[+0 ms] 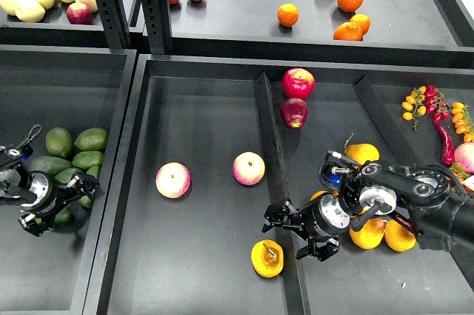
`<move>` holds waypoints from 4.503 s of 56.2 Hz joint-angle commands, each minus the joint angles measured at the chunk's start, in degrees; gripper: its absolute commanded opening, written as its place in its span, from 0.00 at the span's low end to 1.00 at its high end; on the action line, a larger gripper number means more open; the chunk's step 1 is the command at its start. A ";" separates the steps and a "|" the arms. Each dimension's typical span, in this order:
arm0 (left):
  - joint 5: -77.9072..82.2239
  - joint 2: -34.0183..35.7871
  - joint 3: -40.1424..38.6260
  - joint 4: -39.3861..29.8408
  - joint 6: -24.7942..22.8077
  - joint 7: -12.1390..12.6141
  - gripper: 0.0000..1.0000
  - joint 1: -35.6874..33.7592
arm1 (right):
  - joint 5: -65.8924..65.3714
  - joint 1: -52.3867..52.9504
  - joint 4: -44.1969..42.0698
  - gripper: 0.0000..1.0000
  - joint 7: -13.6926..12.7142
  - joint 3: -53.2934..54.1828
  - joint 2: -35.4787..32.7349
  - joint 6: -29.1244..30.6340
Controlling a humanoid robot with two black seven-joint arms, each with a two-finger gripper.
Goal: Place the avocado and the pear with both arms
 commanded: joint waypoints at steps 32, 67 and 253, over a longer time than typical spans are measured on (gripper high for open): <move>0.01 -0.40 -0.03 0.00 -0.02 -0.01 0.99 0.05 | -0.13 -1.81 -0.70 1.00 0.00 -0.03 1.18 0.00; 0.01 -0.84 -0.03 0.00 -0.02 -0.01 0.99 0.31 | -0.04 -2.34 -4.30 0.99 0.00 0.59 3.29 0.00; -20.29 -11.55 -64.88 -12.82 -0.02 -0.01 0.99 10.24 | 4.00 3.37 -9.93 0.16 0.00 7.71 3.12 0.00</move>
